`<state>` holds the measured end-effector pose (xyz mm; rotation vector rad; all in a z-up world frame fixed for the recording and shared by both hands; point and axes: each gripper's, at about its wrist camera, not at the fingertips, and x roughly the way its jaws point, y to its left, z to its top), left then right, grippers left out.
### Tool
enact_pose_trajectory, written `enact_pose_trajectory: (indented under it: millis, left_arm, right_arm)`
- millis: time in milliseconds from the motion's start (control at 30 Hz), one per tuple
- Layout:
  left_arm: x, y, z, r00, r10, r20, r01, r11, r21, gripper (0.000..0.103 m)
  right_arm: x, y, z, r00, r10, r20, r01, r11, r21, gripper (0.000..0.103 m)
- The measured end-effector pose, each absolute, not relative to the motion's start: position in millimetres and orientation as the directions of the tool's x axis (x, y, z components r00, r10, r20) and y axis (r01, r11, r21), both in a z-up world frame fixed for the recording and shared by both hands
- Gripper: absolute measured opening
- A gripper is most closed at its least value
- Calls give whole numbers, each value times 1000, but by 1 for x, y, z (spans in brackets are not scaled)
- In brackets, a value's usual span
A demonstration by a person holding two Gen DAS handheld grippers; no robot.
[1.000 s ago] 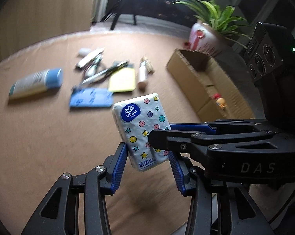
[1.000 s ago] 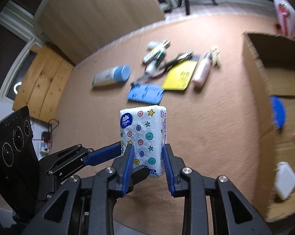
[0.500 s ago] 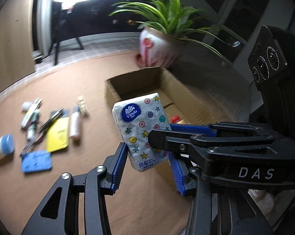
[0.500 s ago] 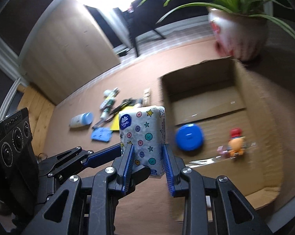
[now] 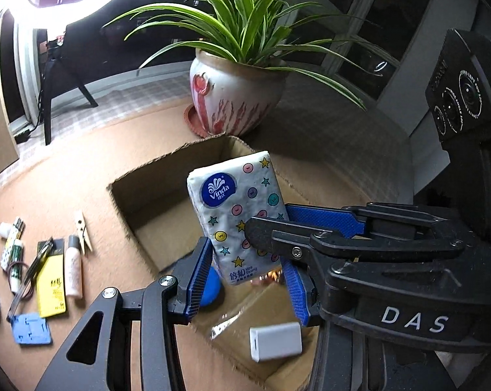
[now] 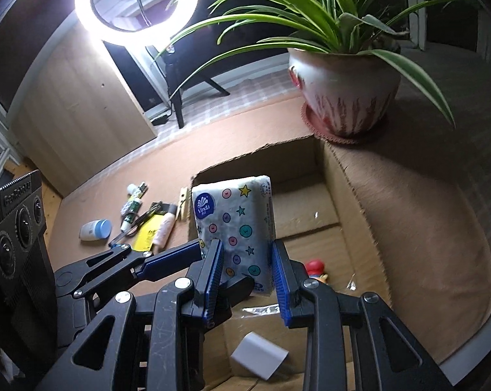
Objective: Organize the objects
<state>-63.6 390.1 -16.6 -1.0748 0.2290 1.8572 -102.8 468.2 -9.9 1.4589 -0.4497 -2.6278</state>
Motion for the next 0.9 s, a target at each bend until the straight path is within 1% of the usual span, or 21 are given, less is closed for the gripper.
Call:
enact_pose_trajectory:
  millis: [167,200,233,267,300,533,900]
  left_arm:
    - [-70,400,-21,-180,624,-761,-797,-546,-258,48]
    - [-71,401,-23,-195,608,-769,-796,-557,-238,53]
    - [-73,403,-24,-202,590,-782,-795,-565,-221,67]
    - [-75,403,-25,-209,576,-790,-792,-574,-208,74]
    - [-76,402,-26,-218,572,-791,-789,-581,-203,78]
    - [-85,382,-27,-228,567,-792,-774,-599,-206,78]
    - [-90,325,-27,-253,541,-802,-726,-654,-212,78]
  right_arm:
    - [-108,471,-12,-543,-213,-812,-53,-957,286,29]
    - [-109,471,-13,-547,-215,-809,-55,-955,291,33]
    - [-110,471,-14,-544,-205,-814,-64,-957,284,49]
    - [-110,470,-15,-543,-189,-818,-76,-959,272,62]
    - [-109,471,-15,-550,-170,-817,-89,-961,260,63]
    - [-104,469,-15,-559,-148,-816,-107,-963,248,63]
    - [-100,440,-13,-553,-203,-808,-61,-957,282,62]
